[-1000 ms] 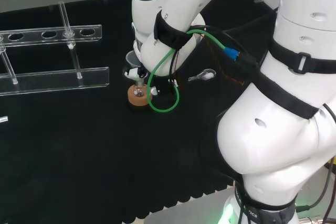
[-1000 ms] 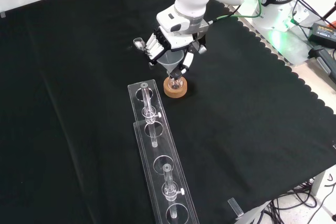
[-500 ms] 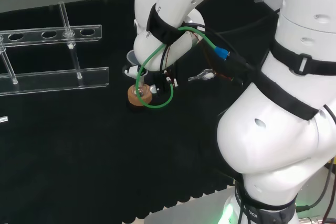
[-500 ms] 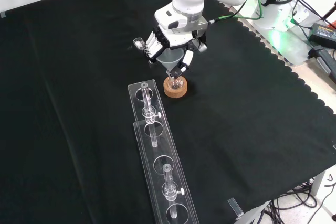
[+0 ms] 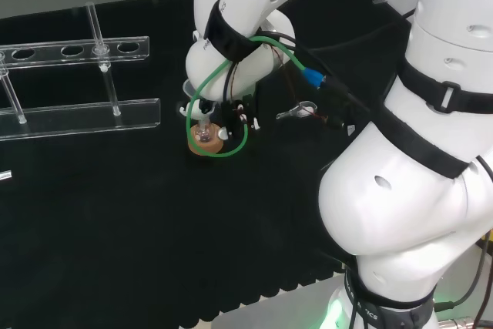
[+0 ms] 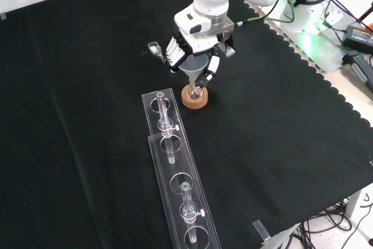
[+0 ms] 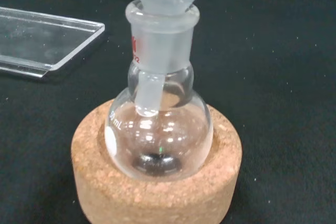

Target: Place the funnel on the round-bottom flask.

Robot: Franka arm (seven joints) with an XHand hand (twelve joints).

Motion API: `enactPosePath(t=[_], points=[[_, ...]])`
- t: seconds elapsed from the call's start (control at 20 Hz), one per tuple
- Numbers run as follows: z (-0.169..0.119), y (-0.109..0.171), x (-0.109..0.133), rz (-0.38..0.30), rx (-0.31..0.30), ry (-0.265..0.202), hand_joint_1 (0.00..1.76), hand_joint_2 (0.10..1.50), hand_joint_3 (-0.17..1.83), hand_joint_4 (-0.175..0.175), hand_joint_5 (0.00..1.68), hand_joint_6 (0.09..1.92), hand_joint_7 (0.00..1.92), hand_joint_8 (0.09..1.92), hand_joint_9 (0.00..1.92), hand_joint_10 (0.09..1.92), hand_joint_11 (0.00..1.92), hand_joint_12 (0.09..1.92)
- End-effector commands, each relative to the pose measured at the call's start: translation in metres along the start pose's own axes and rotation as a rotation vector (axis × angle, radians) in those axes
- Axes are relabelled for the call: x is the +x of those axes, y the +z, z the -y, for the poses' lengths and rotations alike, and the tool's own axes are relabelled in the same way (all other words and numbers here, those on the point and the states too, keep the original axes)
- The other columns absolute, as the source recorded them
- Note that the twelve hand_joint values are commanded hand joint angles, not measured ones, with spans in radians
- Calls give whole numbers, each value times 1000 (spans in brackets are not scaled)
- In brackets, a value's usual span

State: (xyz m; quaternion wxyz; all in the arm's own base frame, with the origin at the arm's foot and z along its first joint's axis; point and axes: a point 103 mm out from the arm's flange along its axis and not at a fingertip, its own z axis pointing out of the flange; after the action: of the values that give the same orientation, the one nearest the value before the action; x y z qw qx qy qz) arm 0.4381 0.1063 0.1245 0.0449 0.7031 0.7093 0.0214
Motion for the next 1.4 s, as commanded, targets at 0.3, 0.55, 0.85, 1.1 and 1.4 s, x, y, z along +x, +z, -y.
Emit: enactPosePath(t=[0.3,0.55,0.85,1.1,1.4], points=[[1,3,3,12,56,-7,684,691,442,-161,563,1053,647,1025,862,765,984,1174],[0,5,6,0,119,-14,436,682,254,-163,279,525,130,961,359,949,693,1392],[4,9,5,-6,117,-12,357,728,100,-163,297,178,0,827,123,1059,509,1527],[-1,-2,6,-4,144,-14,344,736,77,-156,255,108,0,642,56,1052,466,1541],[-14,-51,7,-42,178,7,246,714,33,-106,22,87,0,87,0,472,255,1617]])
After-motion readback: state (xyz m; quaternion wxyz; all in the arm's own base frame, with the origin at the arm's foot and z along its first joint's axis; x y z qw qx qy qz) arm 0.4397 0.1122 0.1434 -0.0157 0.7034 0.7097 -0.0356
